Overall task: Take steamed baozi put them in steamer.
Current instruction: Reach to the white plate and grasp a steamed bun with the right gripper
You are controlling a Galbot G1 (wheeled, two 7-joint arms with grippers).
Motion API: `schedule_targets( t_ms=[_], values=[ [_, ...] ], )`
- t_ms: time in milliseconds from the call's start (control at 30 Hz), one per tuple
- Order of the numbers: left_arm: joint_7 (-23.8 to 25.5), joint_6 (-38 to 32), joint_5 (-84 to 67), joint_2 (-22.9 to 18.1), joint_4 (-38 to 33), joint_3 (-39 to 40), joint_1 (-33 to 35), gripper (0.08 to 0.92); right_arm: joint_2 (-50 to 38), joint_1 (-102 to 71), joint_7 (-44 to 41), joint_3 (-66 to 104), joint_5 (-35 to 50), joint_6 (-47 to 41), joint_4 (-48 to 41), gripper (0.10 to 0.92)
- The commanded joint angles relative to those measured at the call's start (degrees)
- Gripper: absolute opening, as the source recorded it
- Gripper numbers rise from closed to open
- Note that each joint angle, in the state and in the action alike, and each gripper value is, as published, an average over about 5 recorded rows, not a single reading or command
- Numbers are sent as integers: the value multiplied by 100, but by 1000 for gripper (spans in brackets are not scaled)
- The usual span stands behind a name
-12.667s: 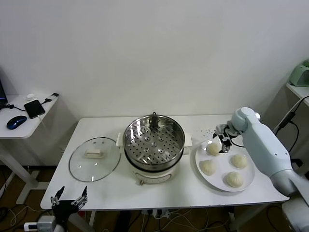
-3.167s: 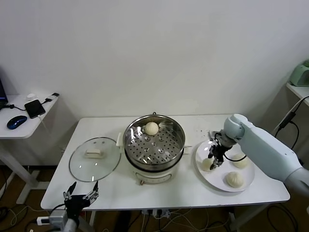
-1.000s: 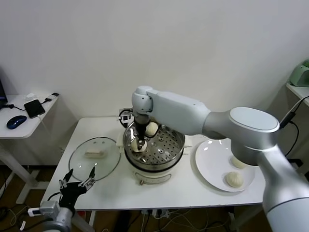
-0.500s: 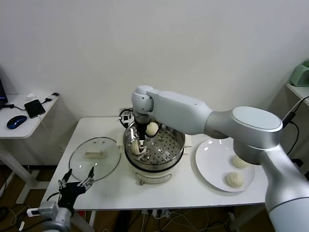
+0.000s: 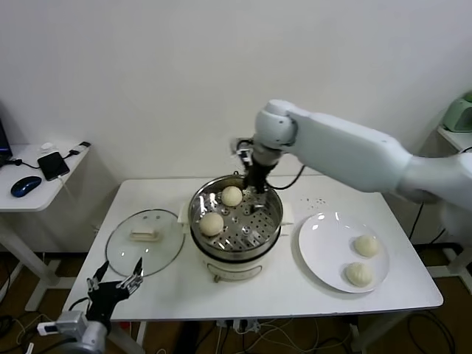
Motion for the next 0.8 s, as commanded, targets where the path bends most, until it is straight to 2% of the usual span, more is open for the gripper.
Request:
schedule_targets(
  t_ms=[33, 167, 367, 500, 800],
  values=[
    [-6, -9, 54, -23, -131, 45, 163, 823, -2696, -759, -677, 1068, -608, 947, 1522, 823],
    [-17, -23, 119, -59, -247, 139, 328, 823, -3187, -1874, -773, 1834, -1469, 1402, 1524, 823],
    [-22, -23, 158, -97, -375, 316, 452, 823, -3473, -3566, -809, 2756, -2516, 1976, 1421, 823],
    [-32, -31, 260, -108, -296, 444, 451, 823, -3267, -4435, -750, 3461, -2896, 2193, 1187, 823],
    [-36, 37, 332, -174, -242, 627, 431, 823, -2512, -5069, -597, 4100, -3285, 2913, 376, 823]
  ],
)
